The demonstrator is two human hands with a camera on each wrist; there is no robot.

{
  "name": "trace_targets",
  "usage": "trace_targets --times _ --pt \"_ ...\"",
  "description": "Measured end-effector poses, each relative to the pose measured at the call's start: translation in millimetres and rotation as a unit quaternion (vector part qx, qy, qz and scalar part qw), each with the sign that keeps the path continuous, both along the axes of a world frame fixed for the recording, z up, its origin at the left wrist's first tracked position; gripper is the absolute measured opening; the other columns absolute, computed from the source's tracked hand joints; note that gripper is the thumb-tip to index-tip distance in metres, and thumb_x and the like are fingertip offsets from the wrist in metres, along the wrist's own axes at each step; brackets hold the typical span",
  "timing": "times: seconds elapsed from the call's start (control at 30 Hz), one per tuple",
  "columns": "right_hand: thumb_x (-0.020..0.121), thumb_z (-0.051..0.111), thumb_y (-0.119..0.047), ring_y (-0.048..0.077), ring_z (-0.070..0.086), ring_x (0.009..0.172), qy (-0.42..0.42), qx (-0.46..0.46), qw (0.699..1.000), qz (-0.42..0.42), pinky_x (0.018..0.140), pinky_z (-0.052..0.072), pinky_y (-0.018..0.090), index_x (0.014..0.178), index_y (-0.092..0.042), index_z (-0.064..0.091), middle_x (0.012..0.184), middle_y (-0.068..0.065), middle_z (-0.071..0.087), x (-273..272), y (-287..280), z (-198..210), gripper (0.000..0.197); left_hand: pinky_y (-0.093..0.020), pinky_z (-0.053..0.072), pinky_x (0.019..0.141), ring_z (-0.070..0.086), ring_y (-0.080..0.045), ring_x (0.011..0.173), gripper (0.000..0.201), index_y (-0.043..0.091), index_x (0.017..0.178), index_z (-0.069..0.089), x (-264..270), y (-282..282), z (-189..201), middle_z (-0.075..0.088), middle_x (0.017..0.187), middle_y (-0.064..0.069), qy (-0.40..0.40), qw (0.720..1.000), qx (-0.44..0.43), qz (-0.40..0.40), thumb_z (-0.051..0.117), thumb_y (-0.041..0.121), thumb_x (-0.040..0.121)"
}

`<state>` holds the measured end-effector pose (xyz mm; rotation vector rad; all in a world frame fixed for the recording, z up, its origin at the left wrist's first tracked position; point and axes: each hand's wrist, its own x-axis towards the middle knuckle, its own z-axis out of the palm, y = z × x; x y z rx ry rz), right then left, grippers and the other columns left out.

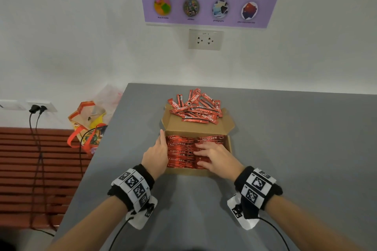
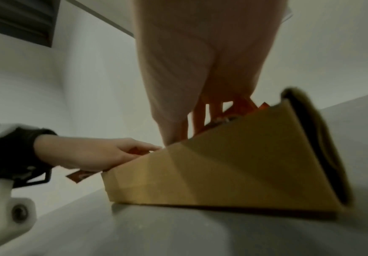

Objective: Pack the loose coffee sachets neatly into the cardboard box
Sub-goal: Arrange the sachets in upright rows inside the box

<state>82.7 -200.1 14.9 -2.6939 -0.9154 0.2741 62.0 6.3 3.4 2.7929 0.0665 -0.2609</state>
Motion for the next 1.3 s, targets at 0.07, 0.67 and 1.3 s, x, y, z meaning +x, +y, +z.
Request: trace_targets --times 0.07,0.67,1.3 --pt "0.093 0.053 -0.032 0.015 0.032 0.137 -0.005 -0.010 1.000 -0.001 0.114 0.025 0.041 0.133 -0.020 0.052 0.146 -0.003 0.040 1 -2 -6 0.042 -0.042 0.046 0.092 0.058 -0.031 0.109 0.066 0.003 0.147 -0.007 -2 -2 1 0.032 0.147 -0.014 0.002 1.000 -0.003 0.006 0.035 0.017 0.098" --pt "0.084 0.067 -0.032 0.003 0.048 0.091 0.009 0.125 0.992 -0.033 0.090 0.039 0.021 0.093 -0.019 0.076 0.099 -0.008 0.066 -11 -19 -7 0.018 -0.018 0.029 0.102 0.042 -0.005 0.128 0.033 0.025 0.125 0.060 -1 -15 11 0.046 0.141 0.012 -0.073 0.961 0.011 -0.265 0.040 0.030 0.099" --pt "0.078 0.073 -0.009 0.002 0.059 0.078 0.132 0.087 0.986 -0.057 0.076 0.048 0.014 0.080 -0.012 0.076 0.089 -0.005 0.069 -2 -29 12 0.005 -0.027 0.046 0.089 0.057 -0.012 0.108 0.024 0.022 0.114 0.064 3 1 16 0.058 0.122 0.008 -0.102 0.984 -0.028 -0.144 0.049 0.027 0.095"
